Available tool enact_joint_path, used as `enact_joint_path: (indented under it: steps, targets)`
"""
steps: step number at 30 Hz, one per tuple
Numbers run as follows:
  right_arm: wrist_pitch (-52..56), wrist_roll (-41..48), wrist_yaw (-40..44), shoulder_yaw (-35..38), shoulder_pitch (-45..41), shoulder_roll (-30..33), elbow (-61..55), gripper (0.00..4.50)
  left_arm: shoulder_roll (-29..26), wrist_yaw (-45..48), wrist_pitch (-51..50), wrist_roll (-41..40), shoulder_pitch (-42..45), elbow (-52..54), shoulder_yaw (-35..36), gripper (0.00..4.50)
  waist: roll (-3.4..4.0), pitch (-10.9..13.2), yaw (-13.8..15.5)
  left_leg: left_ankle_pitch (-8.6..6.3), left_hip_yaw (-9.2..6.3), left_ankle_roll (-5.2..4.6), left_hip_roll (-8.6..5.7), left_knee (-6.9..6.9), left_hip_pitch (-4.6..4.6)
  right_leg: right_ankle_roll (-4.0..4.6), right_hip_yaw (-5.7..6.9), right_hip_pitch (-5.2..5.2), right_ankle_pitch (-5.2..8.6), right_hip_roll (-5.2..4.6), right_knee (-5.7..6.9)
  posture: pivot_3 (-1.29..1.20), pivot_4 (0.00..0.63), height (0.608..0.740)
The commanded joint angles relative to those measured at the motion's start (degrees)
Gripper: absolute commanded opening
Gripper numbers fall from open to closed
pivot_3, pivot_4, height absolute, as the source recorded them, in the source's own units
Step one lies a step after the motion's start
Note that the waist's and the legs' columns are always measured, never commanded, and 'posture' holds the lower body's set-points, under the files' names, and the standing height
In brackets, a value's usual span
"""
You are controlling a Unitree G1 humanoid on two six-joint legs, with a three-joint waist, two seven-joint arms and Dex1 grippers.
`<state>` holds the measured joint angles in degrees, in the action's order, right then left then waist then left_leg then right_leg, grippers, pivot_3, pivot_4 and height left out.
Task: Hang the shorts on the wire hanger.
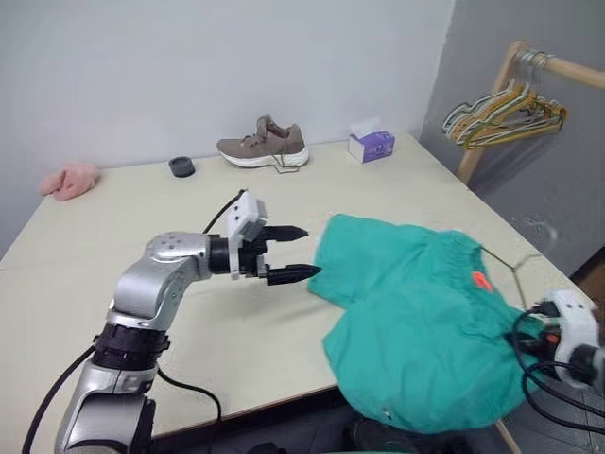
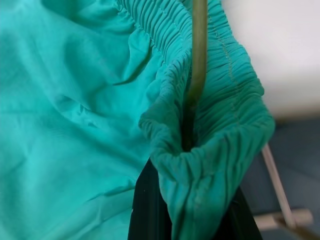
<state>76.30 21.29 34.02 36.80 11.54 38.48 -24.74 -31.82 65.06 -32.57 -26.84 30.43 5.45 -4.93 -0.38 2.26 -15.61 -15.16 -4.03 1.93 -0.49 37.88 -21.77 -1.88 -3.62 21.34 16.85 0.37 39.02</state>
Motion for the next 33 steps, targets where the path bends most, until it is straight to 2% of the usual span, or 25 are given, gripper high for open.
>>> enact_joint_path:
  steps: [1, 5, 8, 12, 16, 24, 30, 33]
  targets:
    - [0.37, -2.12, -2.55, 10.0, 1.65, 2.22, 0.56, 0.0, 2.29, -2.13, 0.26, -0.2, 3.06, 2.51, -1.44, 4.49, 0.03, -0.02, -0.9, -0.02, 0.05, -0.04, 0.0, 0.0, 0.01, -0.02, -0.05, 0.0, 0.01, 0.0, -0.01, -0.47, 0.0, 0.74]
    - [0.22, -4.44, -5.5, 17.46, 1.79, 4.5, 3.65, 0.0, 4.12, -2.62, 1.04, 0.87, 4.52, 3.19, -4.08, 4.49, 0.07, -0.05, -3.4, -0.1, 0.21, -0.14, 0.02, -0.04, 0.01, -0.06, -0.2, 0.0, 0.07, 0.04, -0.06, -0.5, 0.0, 0.74]
    - [-1.39, -5.77, -7.31, 19.43, 0.13, 6.95, 5.17, 0.0, 5.06, -3.13, 1.32, 1.43, 5.4, 3.53, -5.41, 4.49, 0.1, -0.07, -5.54, -0.18, 0.43, -0.24, 0.04, -0.11, 0.02, -0.07, -0.35, -0.05, 0.19, 0.06, -0.06, -0.5, 0.004, 0.74]
    - [-1.67, -5.94, -8.73, 18.26, -4.68, 10.57, 5.57, 0.0, 6.45, -5.14, 0.58, 2.03, 6.9, 4.42, -6.32, 4.49, 0.05, -0.03, -8.22, -0.35, 0.81, -0.4, 0.06, -0.11, 0.06, -0.18, -0.52, -0.06, 0.3, 0.08, -0.08, -0.5, 0.013, 0.74]
    - [-2.44, -6.11, -10.0, 14.47, -11.92, 14.21, 6.96, 0.0, 8.08, -8.07, 0.27, 2.22, 8.1, 6.41, -6.06, 4.49, 0.02, -0.01, -9.7, -0.56, 0.89, -0.64, 0.06, -0.09, 0.13, -0.29, -0.59, -0.11, 0.4, 0.07, -0.1, -0.48, 0.015, 0.74]
    - [-7.9, -7.58, -14.72, 6.75, -31.24, 20.29, 24.27, 0.0, 10.94, -11.7, 7.01, 6.2, 7.33, 8.21, -7.84, 4.49, -0.08, 0.13, -9.13, -0.65, 1.1, -0.65, -0.02, -0.06, 0.32, -0.38, -0.93, -0.31, 0.45, -0.04, -0.16, -0.44, 0.022, 0.74]
    - [-7.85, -7.07, -15.21, 3.42, -38.84, 22.52, 36.16, 0.0, 12.42, -12.2, 7.16, 5.9, 7.8, 9.01, -8.91, 4.49, -0.22, 0.23, -8.16, -0.68, 1.43, -0.68, -0.04, -0.09, 0.5, -0.41, -1.3, -0.32, 0.44, -0.03, -0.13, -0.43, 0.025, 0.74]
    - [-9.35, -7.52, -15.48, 1.31, -42.92, 24.29, 44.8, 0.0, 13.11, -12.1, 7.04, 5.46, 8.55, 9.05, -9.2, 4.49, -0.24, 0.46, -8.15, -0.88, 1.64, -0.81, -0.03, -0.1, 0.93, -0.52, -1.48, -0.71, 0.5, -0.03, -0.17, -0.43, 0.034, 0.74]
